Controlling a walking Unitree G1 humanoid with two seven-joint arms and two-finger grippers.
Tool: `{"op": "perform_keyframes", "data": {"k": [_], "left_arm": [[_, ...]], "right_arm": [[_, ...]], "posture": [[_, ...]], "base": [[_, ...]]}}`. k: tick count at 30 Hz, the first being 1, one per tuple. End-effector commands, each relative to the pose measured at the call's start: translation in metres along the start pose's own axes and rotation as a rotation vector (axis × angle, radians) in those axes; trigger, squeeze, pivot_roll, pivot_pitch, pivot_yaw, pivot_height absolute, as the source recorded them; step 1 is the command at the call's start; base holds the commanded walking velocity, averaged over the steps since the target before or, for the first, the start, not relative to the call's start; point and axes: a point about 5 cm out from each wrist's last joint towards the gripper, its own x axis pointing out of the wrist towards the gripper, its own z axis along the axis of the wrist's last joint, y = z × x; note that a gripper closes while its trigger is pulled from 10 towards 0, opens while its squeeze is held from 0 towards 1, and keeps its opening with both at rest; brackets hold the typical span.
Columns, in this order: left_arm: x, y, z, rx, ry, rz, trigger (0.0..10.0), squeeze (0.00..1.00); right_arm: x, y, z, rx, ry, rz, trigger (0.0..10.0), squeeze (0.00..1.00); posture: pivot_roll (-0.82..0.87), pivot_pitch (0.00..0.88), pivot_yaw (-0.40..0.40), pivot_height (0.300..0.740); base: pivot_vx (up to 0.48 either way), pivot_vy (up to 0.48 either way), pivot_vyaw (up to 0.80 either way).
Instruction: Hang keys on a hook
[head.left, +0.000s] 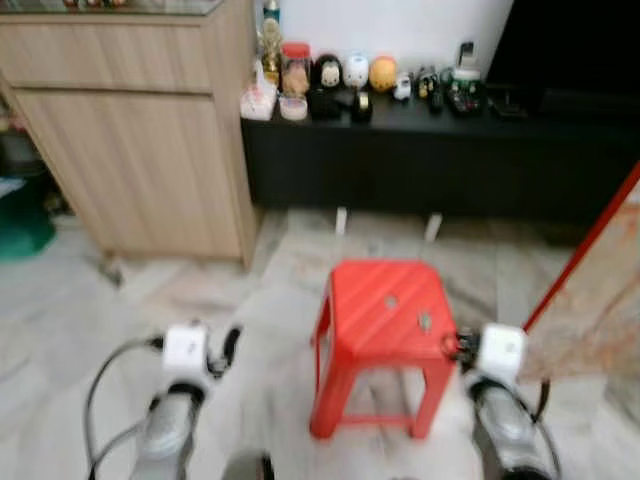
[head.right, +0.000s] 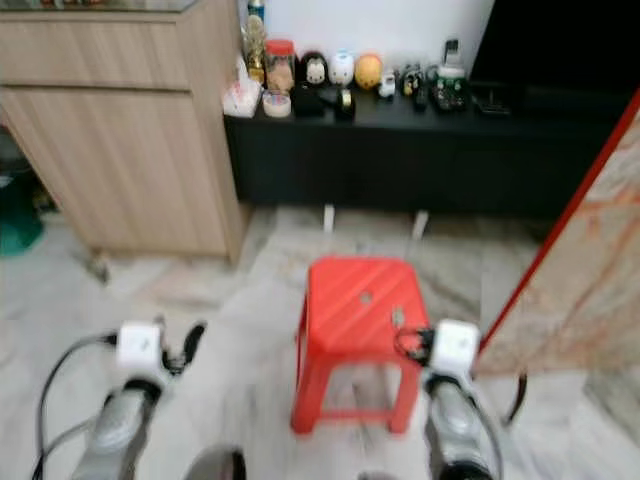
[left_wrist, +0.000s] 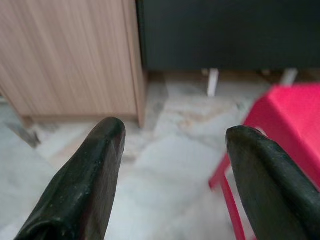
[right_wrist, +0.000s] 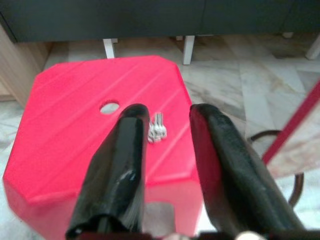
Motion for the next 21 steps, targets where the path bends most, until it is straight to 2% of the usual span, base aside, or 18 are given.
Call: {"op": "perform_keyframes", "data": {"k": [1, 3, 8, 21], "left_arm": [[-0.0005, -0.0065, -0.0031, -0.022, 0.014, -0.009, 10.0, 0.0], [-0.0002, -0.0061, -0.0027, -0.022, 0.013, -0.009, 10.0, 0.0], [0.0002, -0.0063, -0.0024, -0.023, 0.013, -0.012, 10.0, 0.0], [0.0009, -0.0066, -0.0018, -0.021, 0.011, -0.015, 10.0, 0.0]], "right_arm": [[-0.002, -0.0129, -0.0032, -0.022, 0.019, -0.032, 10.0, 0.0], [-0.0018, -0.0123, -0.0027, -0.027, 0.016, -0.028, 10.0, 0.0], [-0.0017, -0.0119, -0.003, -0.039, 0.019, -0.027, 10.0, 0.0], [-0.0016, -0.0113, -0.0041, -0.024, 0.028, -0.032, 10.0, 0.0]], "posture": [[0.05, 0.0, -0.032, 0.628], [0.05, 0.0, -0.031, 0.628], [0.05, 0.0, -0.03, 0.628], [0.06, 0.0, -0.03, 0.628]], "base": [[0.315, 0.0, 0.0], [0.315, 0.0, 0.0], [0.315, 0.0, 0.54], [0.317, 0.0, 0.0]]}}
